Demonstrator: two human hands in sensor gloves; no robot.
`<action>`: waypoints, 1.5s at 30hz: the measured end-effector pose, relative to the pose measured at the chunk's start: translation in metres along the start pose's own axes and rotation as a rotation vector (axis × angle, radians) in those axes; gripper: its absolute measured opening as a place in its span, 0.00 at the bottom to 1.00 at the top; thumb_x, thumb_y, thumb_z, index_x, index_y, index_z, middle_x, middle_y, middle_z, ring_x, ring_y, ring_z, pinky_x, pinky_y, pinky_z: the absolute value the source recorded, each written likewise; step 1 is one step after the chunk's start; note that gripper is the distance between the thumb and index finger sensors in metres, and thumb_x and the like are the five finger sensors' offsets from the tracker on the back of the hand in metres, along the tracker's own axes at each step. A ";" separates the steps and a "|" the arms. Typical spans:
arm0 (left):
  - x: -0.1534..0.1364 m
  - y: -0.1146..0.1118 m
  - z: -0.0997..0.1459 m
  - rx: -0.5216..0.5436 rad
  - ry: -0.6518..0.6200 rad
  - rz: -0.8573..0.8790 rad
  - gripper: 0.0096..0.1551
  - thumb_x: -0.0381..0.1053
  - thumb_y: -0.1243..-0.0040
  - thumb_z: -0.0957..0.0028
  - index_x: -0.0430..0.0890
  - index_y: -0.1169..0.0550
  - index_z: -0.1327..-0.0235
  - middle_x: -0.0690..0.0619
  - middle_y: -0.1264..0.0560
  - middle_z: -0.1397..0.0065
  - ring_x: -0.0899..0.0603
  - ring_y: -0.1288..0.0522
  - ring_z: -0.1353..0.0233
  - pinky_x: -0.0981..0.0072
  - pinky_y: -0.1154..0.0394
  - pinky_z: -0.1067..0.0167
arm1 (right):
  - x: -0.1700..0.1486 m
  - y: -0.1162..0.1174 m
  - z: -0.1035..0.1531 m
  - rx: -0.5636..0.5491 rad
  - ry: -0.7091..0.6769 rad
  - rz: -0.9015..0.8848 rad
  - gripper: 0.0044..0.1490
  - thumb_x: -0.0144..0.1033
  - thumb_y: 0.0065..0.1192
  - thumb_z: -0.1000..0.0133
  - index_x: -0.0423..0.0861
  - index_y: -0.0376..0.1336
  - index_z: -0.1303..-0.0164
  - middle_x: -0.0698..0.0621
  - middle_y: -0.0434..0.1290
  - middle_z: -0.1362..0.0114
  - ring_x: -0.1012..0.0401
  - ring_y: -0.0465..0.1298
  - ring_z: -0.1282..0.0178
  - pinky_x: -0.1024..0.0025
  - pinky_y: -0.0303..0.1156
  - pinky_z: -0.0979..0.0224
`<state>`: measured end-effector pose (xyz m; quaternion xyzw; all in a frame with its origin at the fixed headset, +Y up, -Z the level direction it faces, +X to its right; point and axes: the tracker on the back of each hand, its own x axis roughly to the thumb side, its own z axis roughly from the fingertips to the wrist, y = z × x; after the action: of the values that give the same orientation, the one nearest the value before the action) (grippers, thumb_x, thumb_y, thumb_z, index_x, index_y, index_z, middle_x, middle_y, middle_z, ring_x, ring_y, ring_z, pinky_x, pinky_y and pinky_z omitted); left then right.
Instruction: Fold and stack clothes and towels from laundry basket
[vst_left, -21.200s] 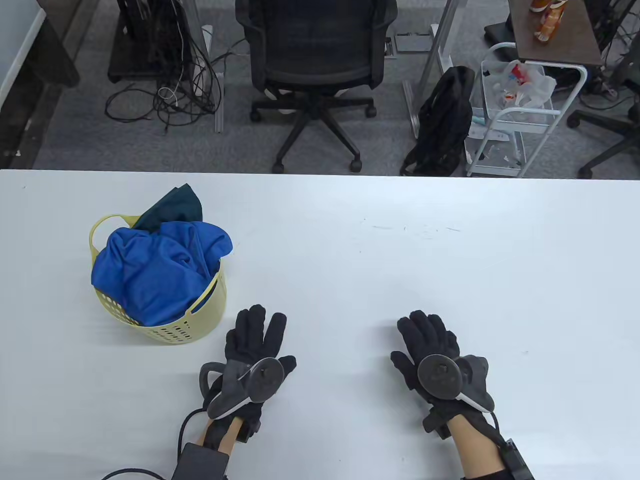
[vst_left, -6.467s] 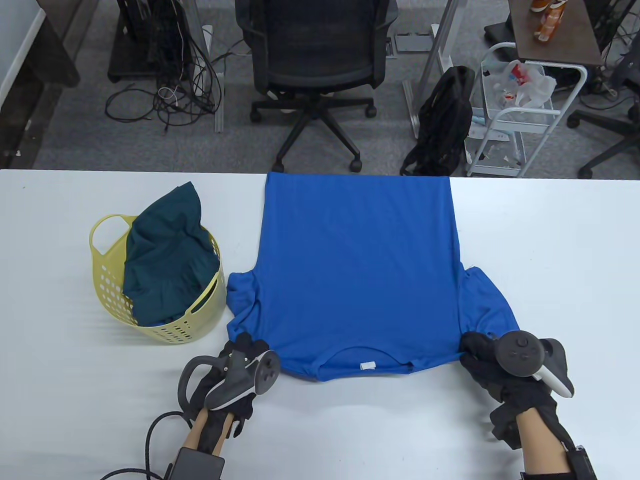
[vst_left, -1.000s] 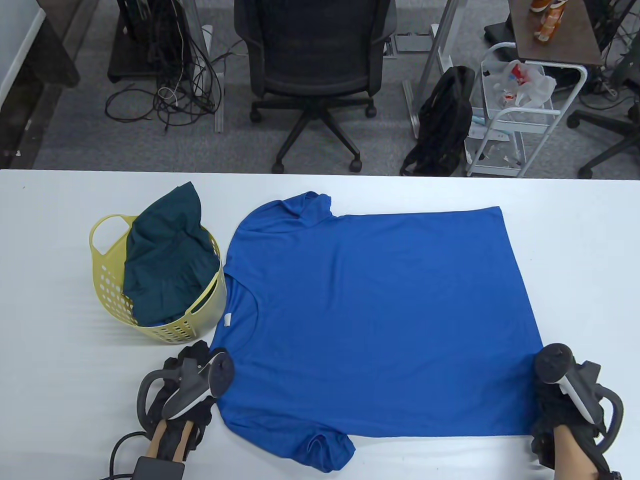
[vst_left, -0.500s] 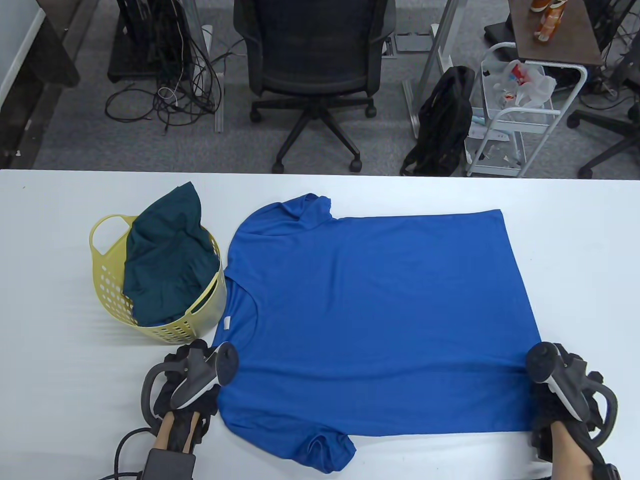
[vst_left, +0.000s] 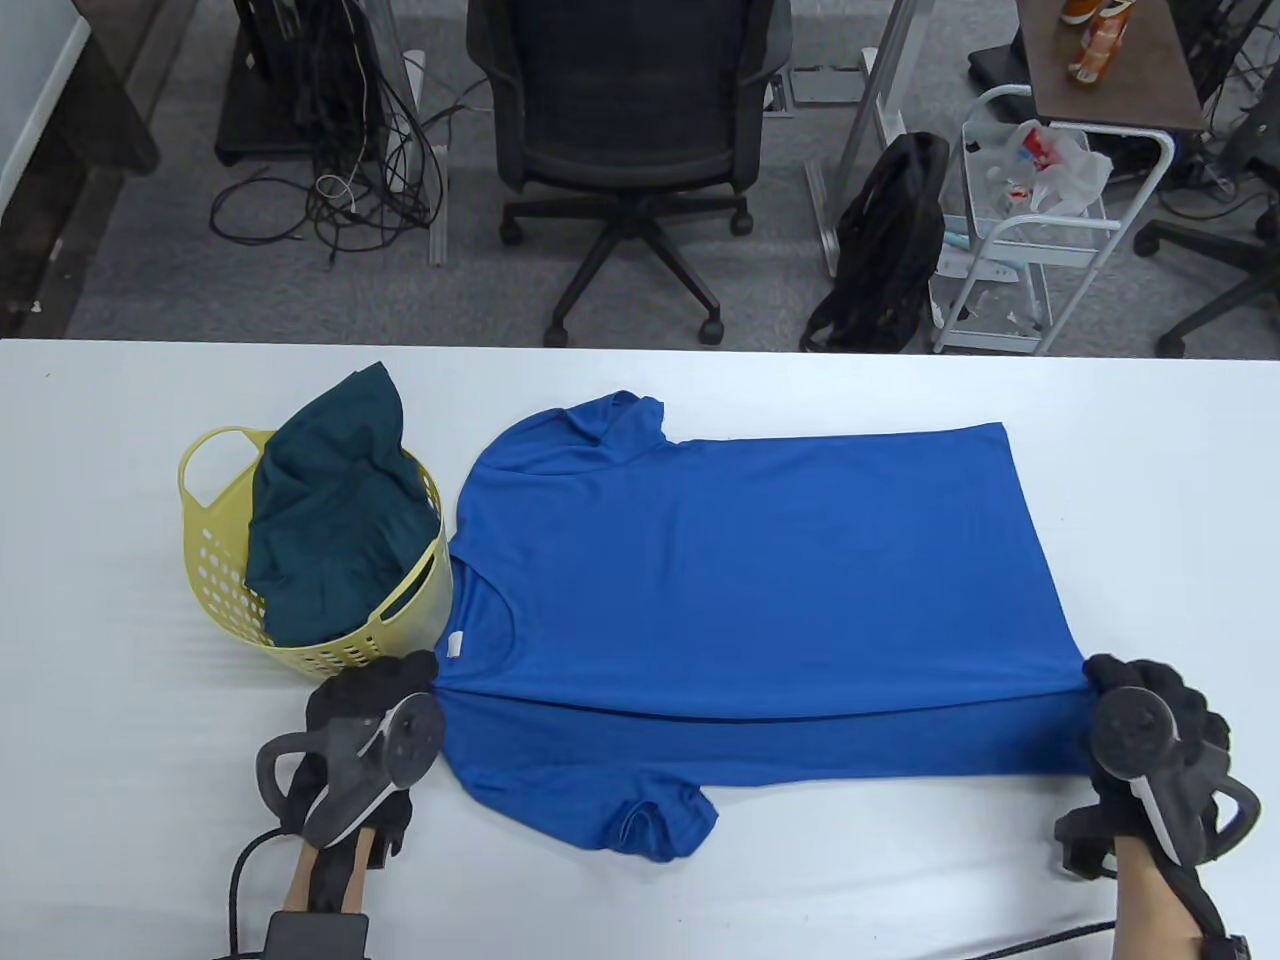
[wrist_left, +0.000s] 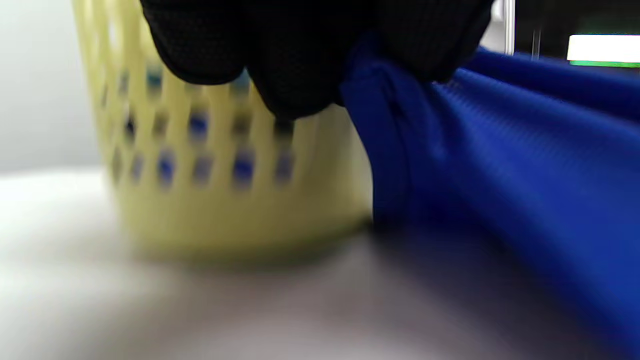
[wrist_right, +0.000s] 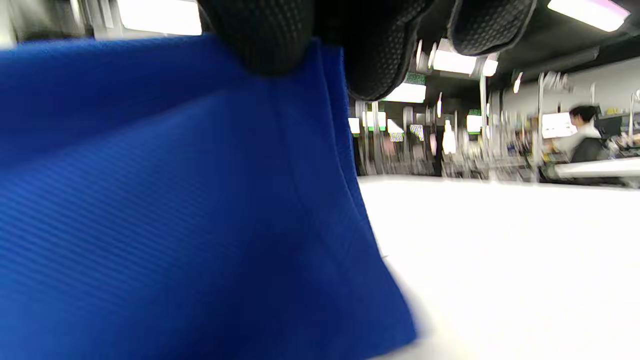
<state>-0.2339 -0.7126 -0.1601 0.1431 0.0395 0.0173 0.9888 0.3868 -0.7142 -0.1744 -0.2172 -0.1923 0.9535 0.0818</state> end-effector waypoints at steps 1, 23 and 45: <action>-0.001 0.017 0.007 0.099 -0.006 0.020 0.25 0.57 0.35 0.44 0.62 0.25 0.32 0.59 0.21 0.32 0.48 0.18 0.35 0.48 0.22 0.33 | 0.002 -0.012 0.002 -0.030 -0.017 -0.008 0.22 0.28 0.55 0.35 0.55 0.65 0.32 0.46 0.60 0.18 0.46 0.62 0.18 0.30 0.53 0.17; 0.062 -0.010 0.013 -0.544 -0.303 -0.196 0.31 0.58 0.32 0.47 0.62 0.26 0.28 0.57 0.22 0.24 0.46 0.19 0.29 0.48 0.22 0.32 | 0.029 0.018 0.019 0.471 -0.241 0.265 0.28 0.22 0.64 0.39 0.48 0.66 0.27 0.39 0.60 0.13 0.38 0.62 0.17 0.28 0.57 0.21; 0.278 -0.070 0.044 -0.639 -0.704 -0.212 0.43 0.68 0.37 0.49 0.65 0.39 0.20 0.35 0.40 0.12 0.28 0.33 0.22 0.31 0.31 0.28 | 0.035 0.039 0.026 0.524 -0.298 0.276 0.27 0.25 0.63 0.37 0.47 0.65 0.26 0.39 0.60 0.13 0.38 0.61 0.16 0.29 0.57 0.21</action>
<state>0.0483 -0.7797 -0.1580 -0.1754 -0.2902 -0.1218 0.9329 0.3414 -0.7503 -0.1817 -0.0711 0.0808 0.9939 -0.0240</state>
